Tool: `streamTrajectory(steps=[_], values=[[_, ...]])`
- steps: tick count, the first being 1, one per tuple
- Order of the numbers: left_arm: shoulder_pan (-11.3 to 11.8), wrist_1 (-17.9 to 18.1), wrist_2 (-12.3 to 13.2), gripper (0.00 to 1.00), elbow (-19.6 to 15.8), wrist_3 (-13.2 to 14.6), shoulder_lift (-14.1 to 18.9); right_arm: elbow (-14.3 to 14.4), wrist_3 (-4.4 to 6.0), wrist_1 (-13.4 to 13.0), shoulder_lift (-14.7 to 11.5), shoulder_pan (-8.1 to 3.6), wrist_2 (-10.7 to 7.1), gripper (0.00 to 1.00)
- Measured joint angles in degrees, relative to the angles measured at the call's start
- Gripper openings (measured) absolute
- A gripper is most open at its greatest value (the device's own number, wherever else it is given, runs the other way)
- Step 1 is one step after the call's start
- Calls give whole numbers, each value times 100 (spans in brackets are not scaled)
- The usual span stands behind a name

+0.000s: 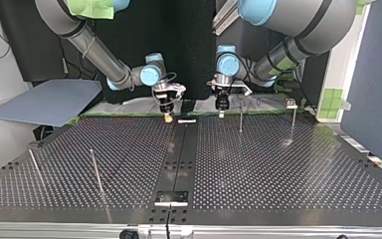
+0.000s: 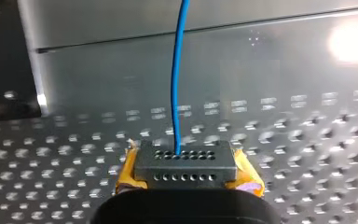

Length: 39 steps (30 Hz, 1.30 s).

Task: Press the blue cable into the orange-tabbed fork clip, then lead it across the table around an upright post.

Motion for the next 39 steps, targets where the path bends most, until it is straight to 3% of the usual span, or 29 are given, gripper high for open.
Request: streamTrajectory(steps=[9,33,39], values=[[-98,-328,203,0,1,-333,422,-6,-11,328,-476,1,-2,0],[-256,-1176,148,0,4,-432,1706,-32,-18,490,-1722,104,-3,0],[-283,-1280,142,0,3,-446,1865,-34,-22,599,-1971,113,6,0]])
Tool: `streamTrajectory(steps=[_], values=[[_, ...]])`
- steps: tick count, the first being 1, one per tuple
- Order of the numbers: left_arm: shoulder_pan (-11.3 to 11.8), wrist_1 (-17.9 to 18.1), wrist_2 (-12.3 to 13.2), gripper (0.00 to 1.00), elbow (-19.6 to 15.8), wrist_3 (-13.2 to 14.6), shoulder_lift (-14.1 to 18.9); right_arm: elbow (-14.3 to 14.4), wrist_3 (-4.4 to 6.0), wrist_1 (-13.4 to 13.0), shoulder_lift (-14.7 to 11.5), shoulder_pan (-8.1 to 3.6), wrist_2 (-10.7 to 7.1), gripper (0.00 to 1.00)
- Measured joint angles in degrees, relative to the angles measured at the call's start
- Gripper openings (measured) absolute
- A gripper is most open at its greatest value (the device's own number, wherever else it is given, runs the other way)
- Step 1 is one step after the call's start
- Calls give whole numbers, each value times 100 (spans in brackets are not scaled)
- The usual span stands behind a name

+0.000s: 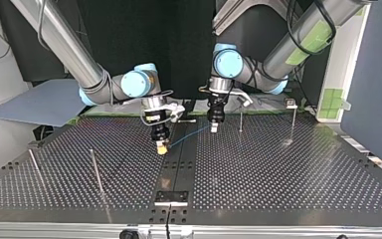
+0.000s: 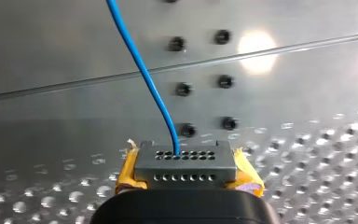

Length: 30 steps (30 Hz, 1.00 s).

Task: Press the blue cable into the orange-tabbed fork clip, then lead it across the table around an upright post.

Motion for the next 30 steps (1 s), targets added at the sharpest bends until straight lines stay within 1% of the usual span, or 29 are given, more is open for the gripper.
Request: streamTrajectory(steps=[4,8,11,14,19,24,30], values=[[7,-16,4,0,0,-80,130,1,-32,130,-88,4,98,0],[22,-36,19,0,31,-190,186,1,-61,296,-134,15,265,0],[-2,-105,50,0,140,-263,197,3,-102,417,-181,16,397,0],[-24,-203,112,0,263,-334,198,4,-126,474,-271,14,514,0],[-36,-331,267,0,509,-552,200,4,-137,517,-468,-8,571,0],[-38,-448,335,0,745,-760,201,2,-144,547,-678,-23,594,0],[-39,-546,358,0,895,-811,201,0,-144,611,-807,-27,604,0]])
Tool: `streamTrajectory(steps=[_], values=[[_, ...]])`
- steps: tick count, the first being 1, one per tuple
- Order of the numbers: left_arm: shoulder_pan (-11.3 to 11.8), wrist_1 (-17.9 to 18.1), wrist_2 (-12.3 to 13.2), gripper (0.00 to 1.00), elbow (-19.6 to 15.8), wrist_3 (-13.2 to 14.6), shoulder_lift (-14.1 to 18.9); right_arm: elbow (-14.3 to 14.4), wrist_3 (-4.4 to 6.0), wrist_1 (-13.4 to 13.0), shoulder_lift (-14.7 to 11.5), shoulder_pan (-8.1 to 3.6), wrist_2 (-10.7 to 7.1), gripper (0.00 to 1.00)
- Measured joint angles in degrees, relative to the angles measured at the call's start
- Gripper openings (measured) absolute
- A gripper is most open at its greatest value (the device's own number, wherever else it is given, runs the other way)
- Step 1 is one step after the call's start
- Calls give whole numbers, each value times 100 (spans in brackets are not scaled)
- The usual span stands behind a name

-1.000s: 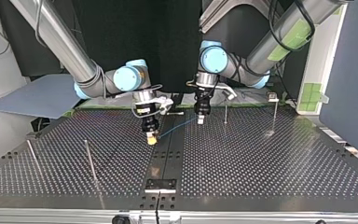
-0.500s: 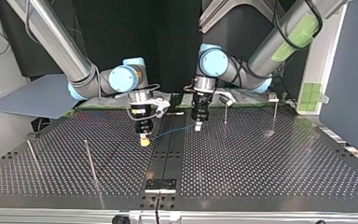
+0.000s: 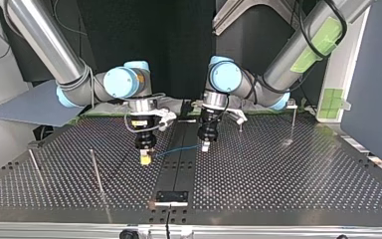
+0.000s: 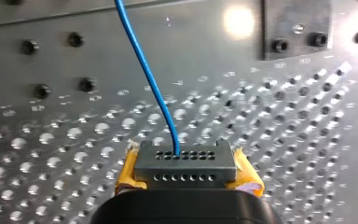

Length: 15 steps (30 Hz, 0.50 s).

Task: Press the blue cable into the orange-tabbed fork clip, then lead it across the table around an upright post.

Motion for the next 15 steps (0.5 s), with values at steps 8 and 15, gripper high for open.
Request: streamTrajectory(steps=[8,15], values=[[-10,-152,97,0,244,-120,2,0,7,44,-302,-45,92,0],[-35,-339,125,0,511,-144,2,0,22,58,-450,-82,108,0]])
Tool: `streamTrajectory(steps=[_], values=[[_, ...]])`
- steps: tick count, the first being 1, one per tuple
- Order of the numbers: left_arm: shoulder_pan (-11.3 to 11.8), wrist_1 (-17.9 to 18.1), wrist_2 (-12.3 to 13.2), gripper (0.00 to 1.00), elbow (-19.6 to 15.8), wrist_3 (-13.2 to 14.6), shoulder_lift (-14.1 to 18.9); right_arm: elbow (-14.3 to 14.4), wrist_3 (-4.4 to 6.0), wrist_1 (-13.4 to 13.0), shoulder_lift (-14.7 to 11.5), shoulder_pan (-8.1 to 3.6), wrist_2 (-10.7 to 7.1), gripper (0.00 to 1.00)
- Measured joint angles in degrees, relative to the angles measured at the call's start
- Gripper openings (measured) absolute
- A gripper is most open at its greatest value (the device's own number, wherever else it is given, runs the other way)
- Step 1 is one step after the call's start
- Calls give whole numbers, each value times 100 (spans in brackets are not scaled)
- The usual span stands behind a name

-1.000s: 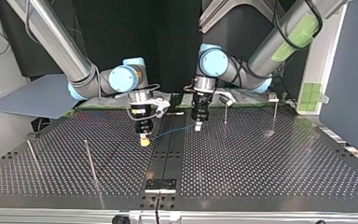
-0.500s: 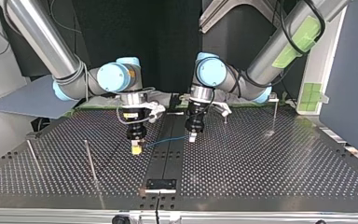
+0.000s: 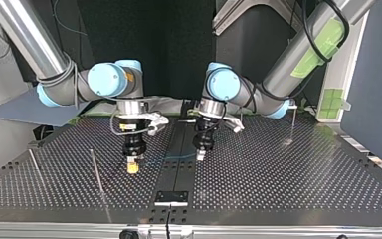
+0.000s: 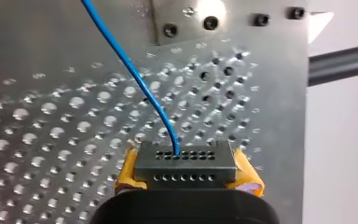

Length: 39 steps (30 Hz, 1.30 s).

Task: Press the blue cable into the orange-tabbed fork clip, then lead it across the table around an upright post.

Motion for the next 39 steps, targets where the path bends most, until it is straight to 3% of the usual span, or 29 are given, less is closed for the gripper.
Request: streamTrajectory(steps=[16,33,39], values=[[-118,-77,147,0,458,-322,1,-8,5,38,-265,-13,105,0],[-148,-92,391,0,594,-764,-2,-8,58,88,-468,-273,105,0],[-162,-126,505,0,788,-957,-2,-9,89,100,-517,-378,104,0]])
